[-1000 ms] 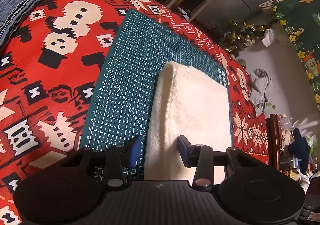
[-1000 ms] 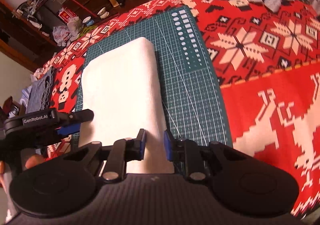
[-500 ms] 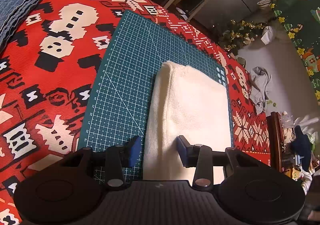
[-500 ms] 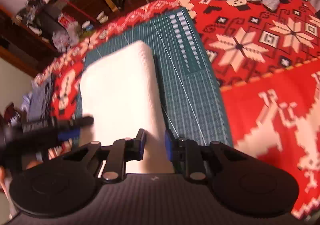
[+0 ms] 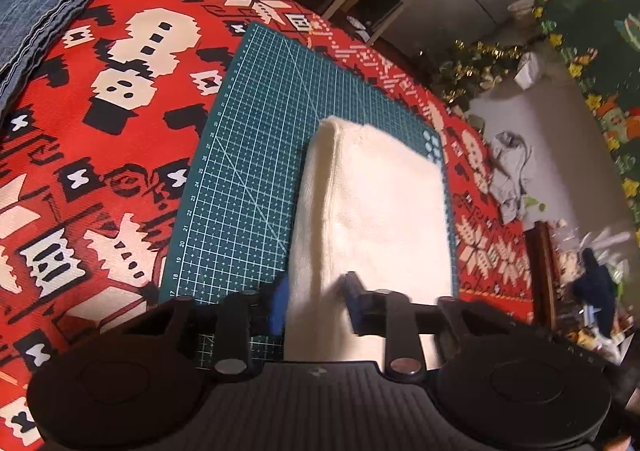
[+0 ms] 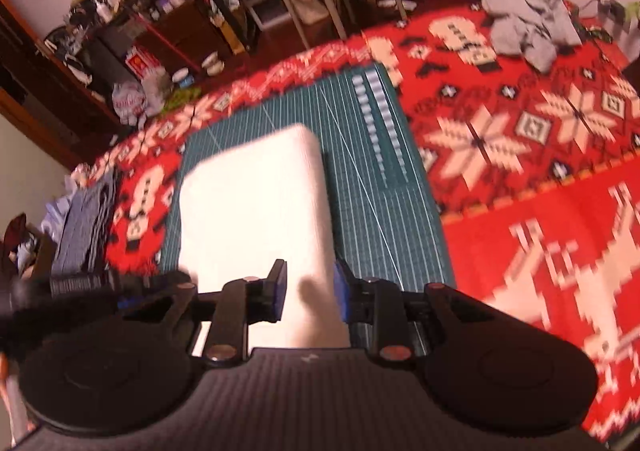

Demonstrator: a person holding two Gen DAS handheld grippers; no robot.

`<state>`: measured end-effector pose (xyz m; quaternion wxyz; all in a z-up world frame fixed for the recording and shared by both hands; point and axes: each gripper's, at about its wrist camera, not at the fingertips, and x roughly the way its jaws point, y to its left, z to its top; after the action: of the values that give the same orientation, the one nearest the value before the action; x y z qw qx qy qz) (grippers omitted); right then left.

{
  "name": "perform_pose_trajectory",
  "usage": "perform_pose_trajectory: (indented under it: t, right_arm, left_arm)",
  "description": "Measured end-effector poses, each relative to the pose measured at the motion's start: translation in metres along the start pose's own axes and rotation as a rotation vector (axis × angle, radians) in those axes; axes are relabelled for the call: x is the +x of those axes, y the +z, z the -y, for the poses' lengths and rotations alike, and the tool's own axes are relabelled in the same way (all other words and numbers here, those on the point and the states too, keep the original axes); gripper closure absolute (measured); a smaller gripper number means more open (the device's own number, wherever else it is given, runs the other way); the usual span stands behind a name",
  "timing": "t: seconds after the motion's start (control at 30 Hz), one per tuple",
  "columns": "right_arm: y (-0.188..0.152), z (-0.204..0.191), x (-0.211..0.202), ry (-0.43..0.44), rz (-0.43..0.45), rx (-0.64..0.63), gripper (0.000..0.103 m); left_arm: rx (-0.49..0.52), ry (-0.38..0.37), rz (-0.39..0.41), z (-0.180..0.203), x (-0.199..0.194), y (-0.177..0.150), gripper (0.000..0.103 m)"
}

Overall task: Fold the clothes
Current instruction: 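Move both tools to the end edge of the folded cream sweater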

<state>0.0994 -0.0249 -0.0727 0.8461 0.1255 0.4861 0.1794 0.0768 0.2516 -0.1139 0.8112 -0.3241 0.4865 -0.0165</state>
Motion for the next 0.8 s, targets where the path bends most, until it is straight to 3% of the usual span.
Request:
perform_pose_trajectory:
  t: [0.33, 0.47, 0.6, 0.8]
  right_arm:
    - [0.002, 0.01, 0.006, -0.001, -0.012, 0.029, 0.072]
    - [0.004, 0.016, 0.003, 0.0, -0.005, 0.06, 0.072]
    - [0.009, 0.021, 0.007, 0.02, -0.009, 0.1, 0.072]
    - [0.023, 0.012, 0.024, 0.025, -0.003, 0.08, 0.072]
  left_arm:
    - [0.068, 0.067, -0.019, 0.004, -0.017, -0.023, 0.077]
    - [0.038, -0.014, -0.021, -0.003, -0.025, -0.018, 0.081]
    - [-0.061, -0.1, 0.02, -0.014, -0.023, -0.005, 0.071]
    - [-0.081, -0.072, 0.012, -0.016, -0.002, 0.011, 0.071]
